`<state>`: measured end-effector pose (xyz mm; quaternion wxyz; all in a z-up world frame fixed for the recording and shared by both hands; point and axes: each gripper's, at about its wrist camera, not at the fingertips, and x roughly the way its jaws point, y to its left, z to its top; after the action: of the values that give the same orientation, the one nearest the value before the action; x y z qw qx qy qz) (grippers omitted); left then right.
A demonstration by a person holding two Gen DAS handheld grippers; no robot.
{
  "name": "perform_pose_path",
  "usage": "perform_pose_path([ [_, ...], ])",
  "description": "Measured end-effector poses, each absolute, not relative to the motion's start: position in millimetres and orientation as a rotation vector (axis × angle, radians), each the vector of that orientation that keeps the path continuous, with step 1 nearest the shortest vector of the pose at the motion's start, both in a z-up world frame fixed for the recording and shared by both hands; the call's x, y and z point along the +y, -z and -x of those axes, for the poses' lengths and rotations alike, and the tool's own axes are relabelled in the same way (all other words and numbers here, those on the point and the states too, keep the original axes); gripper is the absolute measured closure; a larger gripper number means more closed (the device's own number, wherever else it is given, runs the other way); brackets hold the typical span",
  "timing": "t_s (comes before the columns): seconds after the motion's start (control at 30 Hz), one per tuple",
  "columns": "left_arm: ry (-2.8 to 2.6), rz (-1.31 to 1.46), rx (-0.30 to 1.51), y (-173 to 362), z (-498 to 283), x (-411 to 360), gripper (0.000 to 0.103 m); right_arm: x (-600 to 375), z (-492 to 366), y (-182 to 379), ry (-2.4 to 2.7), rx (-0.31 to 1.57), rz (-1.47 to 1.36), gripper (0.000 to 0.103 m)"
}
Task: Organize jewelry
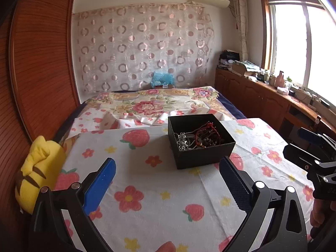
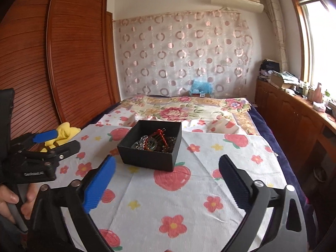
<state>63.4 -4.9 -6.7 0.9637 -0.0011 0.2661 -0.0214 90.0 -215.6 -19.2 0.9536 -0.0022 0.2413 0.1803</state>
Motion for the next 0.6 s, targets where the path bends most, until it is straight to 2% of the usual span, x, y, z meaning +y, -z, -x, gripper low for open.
perform_pose_path([
  [0.6,0.011,-0.039,0.528,8,-44,-7,0.008,-212,-83,26,-0.324,0.484,-0.003,0.003],
])
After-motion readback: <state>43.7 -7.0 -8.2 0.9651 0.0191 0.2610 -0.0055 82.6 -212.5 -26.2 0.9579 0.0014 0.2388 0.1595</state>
